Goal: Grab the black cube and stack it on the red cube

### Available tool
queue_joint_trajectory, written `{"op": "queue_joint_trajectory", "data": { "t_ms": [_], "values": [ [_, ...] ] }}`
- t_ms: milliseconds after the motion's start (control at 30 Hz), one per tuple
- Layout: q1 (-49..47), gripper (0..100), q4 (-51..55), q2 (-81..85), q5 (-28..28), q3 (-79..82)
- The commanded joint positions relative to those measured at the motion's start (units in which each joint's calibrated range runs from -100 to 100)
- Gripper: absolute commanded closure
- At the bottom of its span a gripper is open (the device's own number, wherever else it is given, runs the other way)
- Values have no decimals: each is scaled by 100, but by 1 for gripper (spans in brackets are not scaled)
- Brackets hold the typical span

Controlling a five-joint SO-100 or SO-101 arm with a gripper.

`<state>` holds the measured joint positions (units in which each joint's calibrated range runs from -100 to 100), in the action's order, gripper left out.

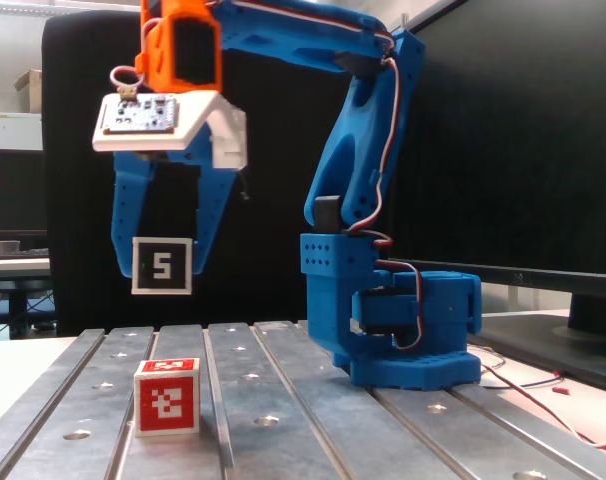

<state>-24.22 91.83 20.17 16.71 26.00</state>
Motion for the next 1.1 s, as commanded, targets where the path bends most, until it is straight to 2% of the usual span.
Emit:
{"op": "queue_joint_trajectory", "data": {
  "t_ms": [0,233,433,767,1067],
  "values": [
    [-291,84,30,122,301,-243],
    [-786,84,-47,113,648,-207],
    [-1044,84,-56,-371,727,-397],
    [-1081,84,-449,-772,680,-560],
    [-852,84,-1013,-705,543,128]
  ]
}}
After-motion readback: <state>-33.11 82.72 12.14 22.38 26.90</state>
